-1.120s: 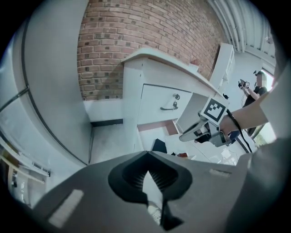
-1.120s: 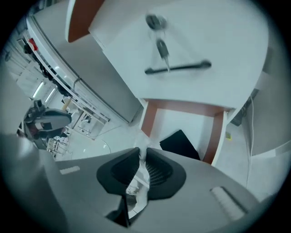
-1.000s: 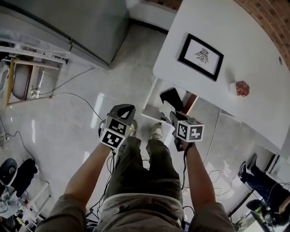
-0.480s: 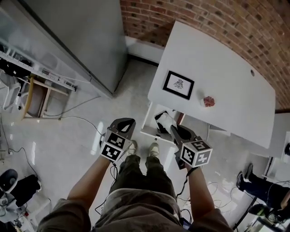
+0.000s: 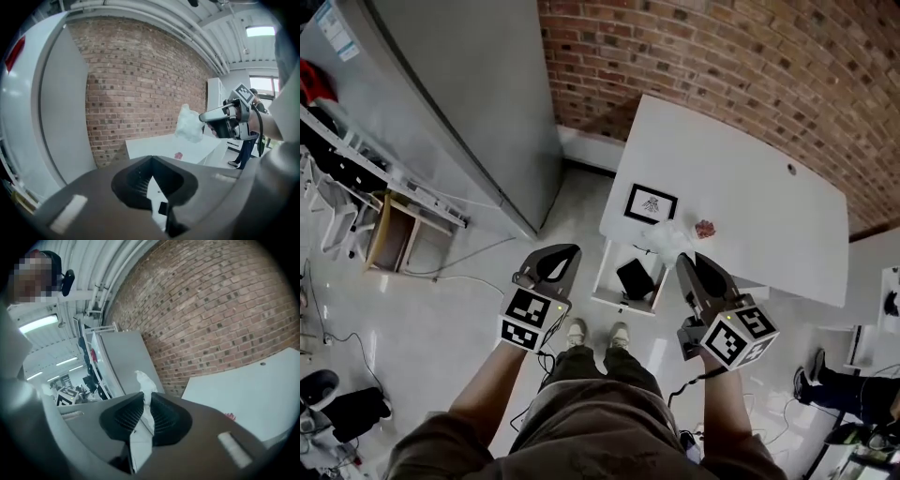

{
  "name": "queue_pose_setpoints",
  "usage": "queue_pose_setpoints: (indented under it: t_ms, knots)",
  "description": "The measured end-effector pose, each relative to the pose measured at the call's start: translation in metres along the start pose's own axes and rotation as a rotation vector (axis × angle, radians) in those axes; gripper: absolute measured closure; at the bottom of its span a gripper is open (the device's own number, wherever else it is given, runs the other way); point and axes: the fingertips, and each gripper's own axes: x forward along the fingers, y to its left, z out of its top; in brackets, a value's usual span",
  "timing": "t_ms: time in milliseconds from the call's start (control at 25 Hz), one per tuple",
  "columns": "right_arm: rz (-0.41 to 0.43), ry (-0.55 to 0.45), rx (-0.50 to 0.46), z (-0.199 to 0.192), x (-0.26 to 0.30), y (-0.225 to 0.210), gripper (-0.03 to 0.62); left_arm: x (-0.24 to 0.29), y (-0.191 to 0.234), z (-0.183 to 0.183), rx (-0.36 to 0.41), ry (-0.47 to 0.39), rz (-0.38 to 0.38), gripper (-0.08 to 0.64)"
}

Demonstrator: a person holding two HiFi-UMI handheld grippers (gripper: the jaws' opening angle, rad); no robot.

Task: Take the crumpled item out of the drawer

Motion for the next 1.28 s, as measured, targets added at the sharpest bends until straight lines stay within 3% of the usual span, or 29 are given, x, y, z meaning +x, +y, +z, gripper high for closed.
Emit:
queue_pose_setpoints:
  t_ms: [240,520,760,960,1280]
  knots:
    - [-0.002,-0.159,-0.079,0.063,-0.038,0.031,0.518,-0.032,-0.013,0.083,0.066,-0.161,0.002,0.56]
    - [0.012,-0.295,-0.2,0.118,-0.073,0.07,0.518,-0.066,-0.018,0.138,0.11,-0.267,0.024,0.56]
    - [-0.025,-0.405,-0.277,0.152,-0.106,0.091,0.517,-0.098,-0.019,0.183,0.148,-0.353,0.058,0.56]
    - [-0.044,-0.436,-0.297,0.157,-0.119,0.099,0.517,-0.111,-0.025,0.197,0.16,-0.392,0.06,0.56]
    - [-0.102,-0.4,-0.315,0.139,-0.119,0.088,0.517,-0.098,-0.04,0.178,0.165,-0.336,0.018,0.56]
